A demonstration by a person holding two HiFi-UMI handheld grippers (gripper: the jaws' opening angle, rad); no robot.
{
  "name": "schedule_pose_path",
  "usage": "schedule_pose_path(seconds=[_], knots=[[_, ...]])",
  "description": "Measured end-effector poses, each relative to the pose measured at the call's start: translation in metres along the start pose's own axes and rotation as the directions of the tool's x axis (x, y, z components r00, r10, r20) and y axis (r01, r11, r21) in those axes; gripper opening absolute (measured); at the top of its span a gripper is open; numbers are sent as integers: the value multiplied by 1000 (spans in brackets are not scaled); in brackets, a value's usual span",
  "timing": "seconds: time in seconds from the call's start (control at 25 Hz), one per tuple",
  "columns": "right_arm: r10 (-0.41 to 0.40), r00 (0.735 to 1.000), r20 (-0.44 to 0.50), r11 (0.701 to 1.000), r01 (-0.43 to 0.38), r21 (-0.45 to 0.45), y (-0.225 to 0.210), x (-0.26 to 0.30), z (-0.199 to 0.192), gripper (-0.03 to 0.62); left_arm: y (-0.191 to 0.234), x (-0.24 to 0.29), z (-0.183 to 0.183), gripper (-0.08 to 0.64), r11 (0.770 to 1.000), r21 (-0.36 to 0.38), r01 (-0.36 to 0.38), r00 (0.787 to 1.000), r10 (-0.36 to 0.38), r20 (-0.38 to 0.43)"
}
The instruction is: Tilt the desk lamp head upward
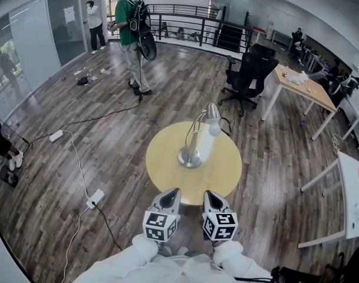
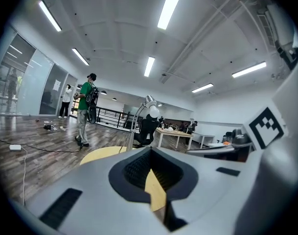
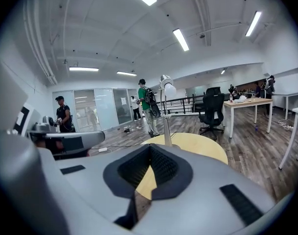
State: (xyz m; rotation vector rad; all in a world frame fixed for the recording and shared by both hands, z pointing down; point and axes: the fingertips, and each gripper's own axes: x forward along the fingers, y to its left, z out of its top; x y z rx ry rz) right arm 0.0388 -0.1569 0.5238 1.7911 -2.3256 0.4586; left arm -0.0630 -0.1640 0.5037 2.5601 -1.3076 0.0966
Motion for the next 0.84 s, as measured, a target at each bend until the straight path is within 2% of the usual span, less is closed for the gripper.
schedule_pose_path(seconds=[0.84], knots=[[24, 999, -24, 1000, -24, 1, -6, -1, -7, 13, -9, -1, -1, 2, 1000, 15, -10, 1000, 10, -7]])
